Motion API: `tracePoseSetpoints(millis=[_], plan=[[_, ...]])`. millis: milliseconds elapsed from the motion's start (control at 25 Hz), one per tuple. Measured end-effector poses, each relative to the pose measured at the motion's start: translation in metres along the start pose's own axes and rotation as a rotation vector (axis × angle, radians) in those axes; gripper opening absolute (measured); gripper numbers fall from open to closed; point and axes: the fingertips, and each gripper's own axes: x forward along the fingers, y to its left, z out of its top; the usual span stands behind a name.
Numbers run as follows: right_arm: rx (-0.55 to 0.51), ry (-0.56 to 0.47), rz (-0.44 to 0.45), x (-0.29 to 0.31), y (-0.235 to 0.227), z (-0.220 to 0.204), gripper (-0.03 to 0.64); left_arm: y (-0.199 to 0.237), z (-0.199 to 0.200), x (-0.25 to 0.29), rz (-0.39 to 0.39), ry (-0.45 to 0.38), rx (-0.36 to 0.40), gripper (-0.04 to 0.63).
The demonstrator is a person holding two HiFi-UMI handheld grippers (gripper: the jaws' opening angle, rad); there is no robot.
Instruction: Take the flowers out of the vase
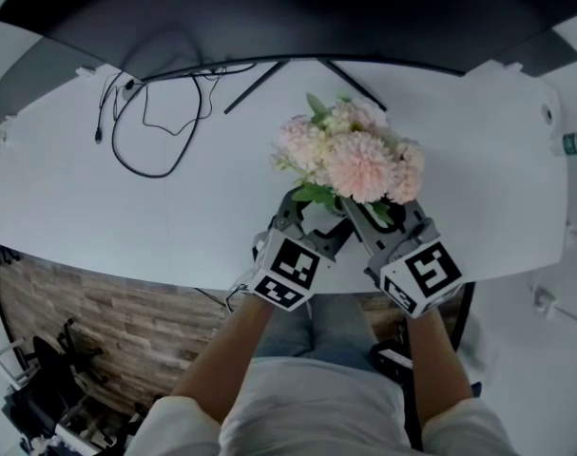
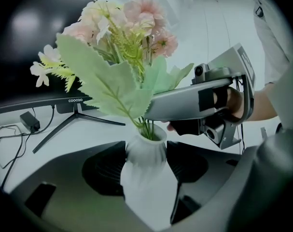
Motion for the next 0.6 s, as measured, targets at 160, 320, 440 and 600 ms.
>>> tracePoseSetpoints(millis=[160, 320, 440, 600], plan=[[0.002, -0.005, -0.003, -0.001, -0.001, 0.002, 0.072, 0.000, 0.000, 0.001, 0.002, 0.001, 0.002, 0.270], [0.008, -0.015, -0.006, -0.005, -0.003, 0.005, 0.072, -0.002, 0.000, 0.002, 0.002, -0.006, 0.002, 0.270], [0.011, -0.021, -0.010, -0.007, -0.003, 0.008, 0.072, -0.002, 0.000, 0.001, 0.002, -0.015, 0.000, 0.270], [0.009, -0.024, -0.015, -0.011, -0.003, 0.011, 0.071, -0.002, 0.000, 0.001, 0.005, -0.015, 0.002, 0.270]])
